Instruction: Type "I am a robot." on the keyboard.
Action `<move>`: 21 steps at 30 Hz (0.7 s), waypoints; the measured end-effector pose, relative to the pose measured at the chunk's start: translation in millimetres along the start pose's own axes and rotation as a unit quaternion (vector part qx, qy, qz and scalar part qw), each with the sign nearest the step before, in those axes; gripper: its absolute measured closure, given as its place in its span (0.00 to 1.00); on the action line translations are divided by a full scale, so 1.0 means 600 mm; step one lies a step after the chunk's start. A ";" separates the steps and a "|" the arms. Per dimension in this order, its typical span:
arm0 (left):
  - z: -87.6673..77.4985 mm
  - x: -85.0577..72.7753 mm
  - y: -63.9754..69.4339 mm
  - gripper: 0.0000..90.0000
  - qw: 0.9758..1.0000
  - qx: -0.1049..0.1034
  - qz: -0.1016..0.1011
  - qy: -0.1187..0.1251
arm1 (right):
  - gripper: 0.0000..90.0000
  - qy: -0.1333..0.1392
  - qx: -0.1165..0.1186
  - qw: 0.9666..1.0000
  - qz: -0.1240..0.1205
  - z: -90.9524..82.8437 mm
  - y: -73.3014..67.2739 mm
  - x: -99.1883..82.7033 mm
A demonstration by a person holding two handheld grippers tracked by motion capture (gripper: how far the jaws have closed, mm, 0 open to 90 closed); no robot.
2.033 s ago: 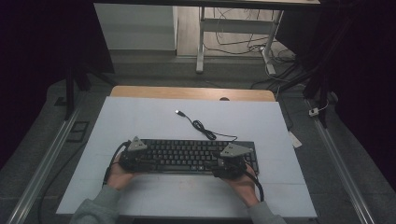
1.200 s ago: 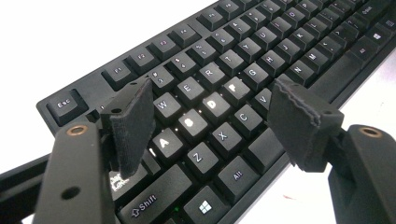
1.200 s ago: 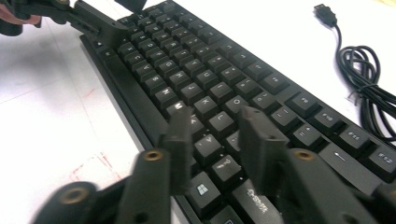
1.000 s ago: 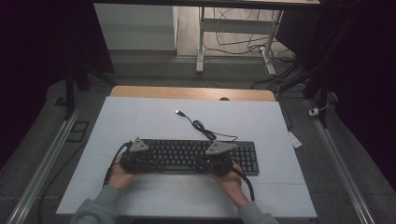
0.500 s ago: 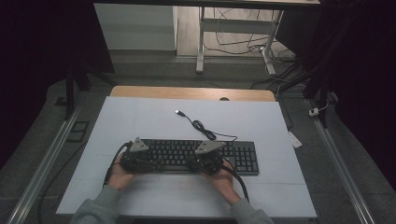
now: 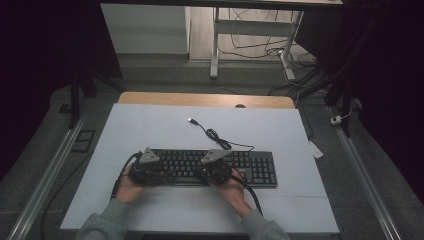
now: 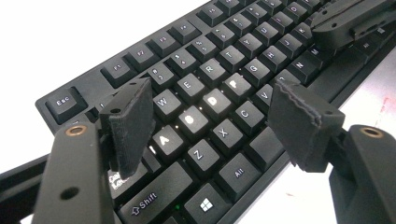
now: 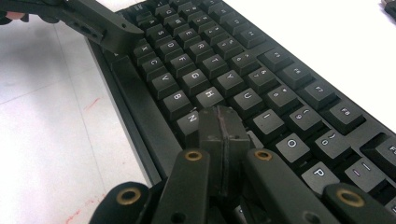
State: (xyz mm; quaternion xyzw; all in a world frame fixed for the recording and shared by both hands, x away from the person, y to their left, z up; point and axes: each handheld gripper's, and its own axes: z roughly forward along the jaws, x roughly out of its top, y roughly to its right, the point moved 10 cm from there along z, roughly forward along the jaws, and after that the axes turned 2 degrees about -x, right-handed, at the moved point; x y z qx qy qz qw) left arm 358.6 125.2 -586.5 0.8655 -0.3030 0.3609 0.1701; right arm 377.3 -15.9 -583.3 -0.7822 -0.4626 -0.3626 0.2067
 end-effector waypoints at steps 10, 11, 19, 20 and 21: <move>0.001 -0.002 0.000 0.35 1.000 0.000 0.001 -0.003 | 1.00 -0.010 0.000 1.000 0.002 0.007 0.001 -0.007; 0.002 -0.002 -0.001 0.35 1.000 0.000 0.002 -0.003 | 1.00 -0.009 0.001 1.000 0.003 0.007 0.000 -0.006; -0.001 -0.001 -0.001 0.35 1.000 0.001 0.001 0.000 | 1.00 0.027 -0.002 1.000 0.004 -0.016 0.003 0.011; -0.001 -0.001 -0.001 0.35 1.000 0.001 0.001 0.001 | 1.00 0.029 -0.003 1.000 0.005 -0.021 0.005 0.012; -0.002 -0.001 -0.002 0.35 1.000 0.001 0.001 0.001 | 1.00 0.032 -0.002 0.999 0.009 -0.026 0.007 0.012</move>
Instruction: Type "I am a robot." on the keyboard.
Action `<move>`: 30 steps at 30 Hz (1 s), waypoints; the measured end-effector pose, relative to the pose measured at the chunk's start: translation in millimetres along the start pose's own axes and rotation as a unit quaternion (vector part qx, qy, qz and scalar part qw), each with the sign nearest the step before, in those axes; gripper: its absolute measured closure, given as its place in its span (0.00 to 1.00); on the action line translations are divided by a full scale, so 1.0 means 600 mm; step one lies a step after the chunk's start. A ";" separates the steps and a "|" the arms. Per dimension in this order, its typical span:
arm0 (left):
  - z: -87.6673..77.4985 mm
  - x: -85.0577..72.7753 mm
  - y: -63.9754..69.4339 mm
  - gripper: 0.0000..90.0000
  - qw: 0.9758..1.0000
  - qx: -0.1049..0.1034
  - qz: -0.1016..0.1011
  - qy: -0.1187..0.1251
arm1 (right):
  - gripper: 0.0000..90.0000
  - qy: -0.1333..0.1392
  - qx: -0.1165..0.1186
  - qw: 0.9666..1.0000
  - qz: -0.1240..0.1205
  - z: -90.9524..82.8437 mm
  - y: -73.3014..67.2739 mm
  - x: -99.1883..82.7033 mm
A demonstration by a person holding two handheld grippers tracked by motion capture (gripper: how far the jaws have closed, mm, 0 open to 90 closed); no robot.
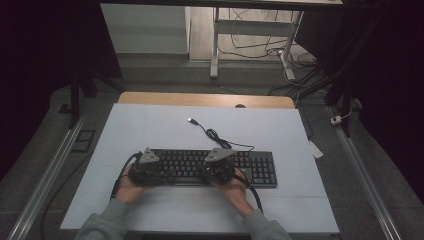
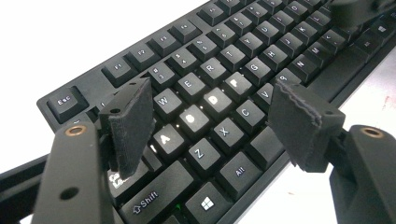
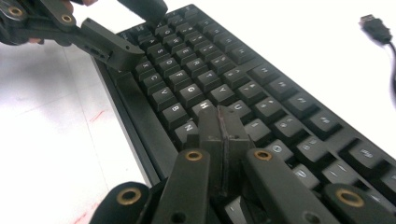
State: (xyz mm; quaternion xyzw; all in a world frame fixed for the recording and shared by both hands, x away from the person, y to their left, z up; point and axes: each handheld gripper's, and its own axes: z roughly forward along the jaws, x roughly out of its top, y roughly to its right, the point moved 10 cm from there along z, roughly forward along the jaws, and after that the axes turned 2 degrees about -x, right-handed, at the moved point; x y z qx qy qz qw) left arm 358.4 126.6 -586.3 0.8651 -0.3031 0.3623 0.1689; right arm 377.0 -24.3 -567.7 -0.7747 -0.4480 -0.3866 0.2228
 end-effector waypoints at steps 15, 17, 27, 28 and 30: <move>0.000 -0.001 0.000 0.34 1.000 0.000 0.002 -0.001 | 0.64 0.018 -0.050 0.998 0.028 -0.070 0.050 -0.040; -0.001 -0.001 -0.001 0.34 1.000 0.001 0.001 0.000 | 0.60 0.018 -0.057 0.998 0.028 -0.080 0.055 -0.048; -0.002 -0.001 -0.001 0.34 1.000 0.001 0.001 0.000 | 0.53 0.016 -0.071 0.997 0.028 -0.128 0.069 -0.088; -0.002 -0.001 -0.001 0.34 1.000 0.001 0.001 0.000 | 0.53 0.017 -0.071 0.997 0.029 -0.131 0.070 -0.091; -0.002 -0.001 -0.002 0.34 1.000 0.001 0.001 0.001 | 0.52 0.017 -0.073 0.997 0.030 -0.139 0.071 -0.100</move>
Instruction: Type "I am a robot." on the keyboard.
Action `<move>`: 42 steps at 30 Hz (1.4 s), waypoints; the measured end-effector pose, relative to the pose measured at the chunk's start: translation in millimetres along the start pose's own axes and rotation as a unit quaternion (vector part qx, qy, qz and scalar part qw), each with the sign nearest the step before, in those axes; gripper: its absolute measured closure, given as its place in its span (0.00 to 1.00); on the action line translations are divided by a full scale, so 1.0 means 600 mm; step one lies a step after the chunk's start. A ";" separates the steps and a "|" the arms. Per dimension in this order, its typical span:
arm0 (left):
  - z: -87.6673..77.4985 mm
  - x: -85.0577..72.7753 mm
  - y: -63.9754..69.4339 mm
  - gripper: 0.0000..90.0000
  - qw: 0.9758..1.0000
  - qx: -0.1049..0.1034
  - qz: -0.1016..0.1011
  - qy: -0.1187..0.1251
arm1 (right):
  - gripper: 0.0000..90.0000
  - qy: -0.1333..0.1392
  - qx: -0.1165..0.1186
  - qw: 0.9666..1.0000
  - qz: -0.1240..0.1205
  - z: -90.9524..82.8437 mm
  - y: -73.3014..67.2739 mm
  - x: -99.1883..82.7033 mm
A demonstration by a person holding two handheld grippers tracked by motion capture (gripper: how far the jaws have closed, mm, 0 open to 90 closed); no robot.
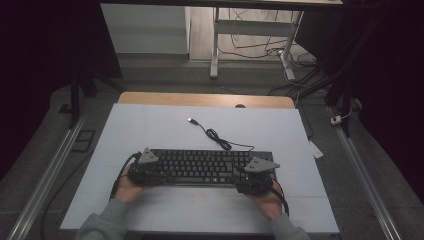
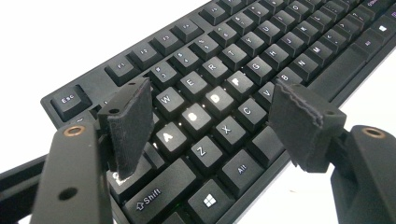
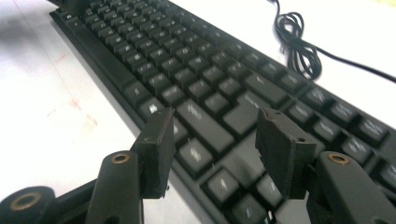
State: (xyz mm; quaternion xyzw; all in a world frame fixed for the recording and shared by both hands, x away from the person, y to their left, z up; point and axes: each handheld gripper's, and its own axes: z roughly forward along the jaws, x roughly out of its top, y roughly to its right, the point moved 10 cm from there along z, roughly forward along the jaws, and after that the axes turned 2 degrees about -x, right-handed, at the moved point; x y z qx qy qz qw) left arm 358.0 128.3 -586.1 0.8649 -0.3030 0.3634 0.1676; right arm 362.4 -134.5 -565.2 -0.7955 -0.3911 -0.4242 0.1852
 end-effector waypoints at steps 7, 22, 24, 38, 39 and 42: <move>0.001 0.000 0.001 0.34 1.000 0.001 0.002 -0.001 | 0.51 0.004 -0.006 1.000 0.009 -0.021 0.008 -0.013; -0.004 0.013 0.018 0.37 1.000 -0.022 -0.009 0.021 | 0.51 0.007 -0.011 1.000 0.010 -0.020 0.012 -0.013; -0.005 0.015 0.021 0.38 0.999 -0.025 -0.010 0.022 | 0.51 0.004 -0.009 1.000 0.008 -0.020 0.012 -0.013; 0.000 0.015 0.053 0.83 0.998 -0.064 0.017 0.015 | 0.50 -0.005 -0.010 1.000 0.006 -0.016 0.012 -0.018; 0.001 0.015 0.056 0.88 0.997 -0.067 0.020 0.014 | 0.50 -0.006 -0.011 1.000 0.005 -0.016 0.012 -0.018; 0.007 0.013 0.065 0.99 0.997 -0.075 0.028 0.008 | 0.50 -0.007 -0.012 1.000 0.005 -0.015 0.013 -0.018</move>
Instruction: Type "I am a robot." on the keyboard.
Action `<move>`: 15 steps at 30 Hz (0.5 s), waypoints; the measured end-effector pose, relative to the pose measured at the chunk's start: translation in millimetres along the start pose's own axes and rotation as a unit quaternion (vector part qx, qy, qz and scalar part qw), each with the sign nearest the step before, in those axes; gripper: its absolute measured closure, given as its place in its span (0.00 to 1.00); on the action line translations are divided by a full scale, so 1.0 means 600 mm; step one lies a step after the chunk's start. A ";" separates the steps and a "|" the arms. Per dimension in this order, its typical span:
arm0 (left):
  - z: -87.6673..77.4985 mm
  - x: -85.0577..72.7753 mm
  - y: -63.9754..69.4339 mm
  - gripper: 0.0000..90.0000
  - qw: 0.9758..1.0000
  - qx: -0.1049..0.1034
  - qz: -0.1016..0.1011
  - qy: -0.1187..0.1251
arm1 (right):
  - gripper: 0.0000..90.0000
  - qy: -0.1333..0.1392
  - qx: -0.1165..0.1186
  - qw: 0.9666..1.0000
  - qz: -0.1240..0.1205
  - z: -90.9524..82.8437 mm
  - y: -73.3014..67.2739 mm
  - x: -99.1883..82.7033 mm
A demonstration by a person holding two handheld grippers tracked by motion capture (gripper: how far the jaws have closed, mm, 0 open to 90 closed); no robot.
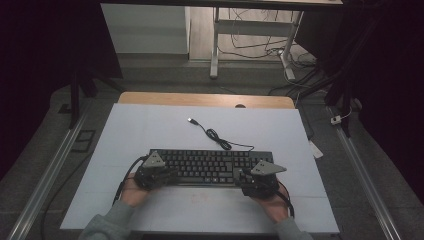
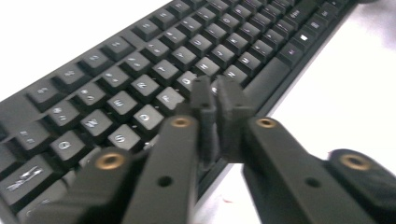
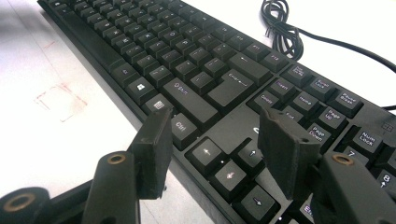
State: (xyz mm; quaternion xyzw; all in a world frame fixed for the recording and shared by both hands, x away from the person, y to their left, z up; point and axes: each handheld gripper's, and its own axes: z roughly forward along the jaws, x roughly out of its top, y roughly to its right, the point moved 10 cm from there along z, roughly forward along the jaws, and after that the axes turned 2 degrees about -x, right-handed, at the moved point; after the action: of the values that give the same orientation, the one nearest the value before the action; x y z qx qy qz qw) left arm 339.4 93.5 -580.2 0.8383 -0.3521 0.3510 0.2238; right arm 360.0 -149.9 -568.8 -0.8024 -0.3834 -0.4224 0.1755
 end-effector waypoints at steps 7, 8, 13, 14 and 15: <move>0.015 -0.004 0.013 0.99 1.000 -0.006 0.015 -0.015 | 0.50 0.002 -0.002 1.000 0.002 0.000 0.001 0.001; 0.017 -0.005 0.014 0.99 1.000 -0.005 0.016 -0.017 | 0.50 0.002 -0.002 1.000 0.001 0.000 0.001 0.001; 0.025 -0.008 0.016 0.99 1.000 -0.003 0.016 -0.024 | 0.50 0.001 -0.002 1.000 0.001 0.001 0.001 0.000; 0.026 -0.008 0.016 0.99 1.000 -0.003 0.016 -0.025 | 0.50 0.001 -0.002 1.000 0.000 0.001 0.001 0.000; 0.026 -0.009 0.016 0.99 1.000 -0.002 0.015 -0.025 | 0.50 0.001 -0.002 1.000 0.001 0.001 0.001 0.000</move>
State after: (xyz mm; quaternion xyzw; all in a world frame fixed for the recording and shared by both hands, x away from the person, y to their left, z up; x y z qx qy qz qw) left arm 336.5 79.8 -593.2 0.8408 -0.3713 0.3324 0.2114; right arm 360.7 -149.8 -569.0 -0.8024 -0.3819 -0.4240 0.1747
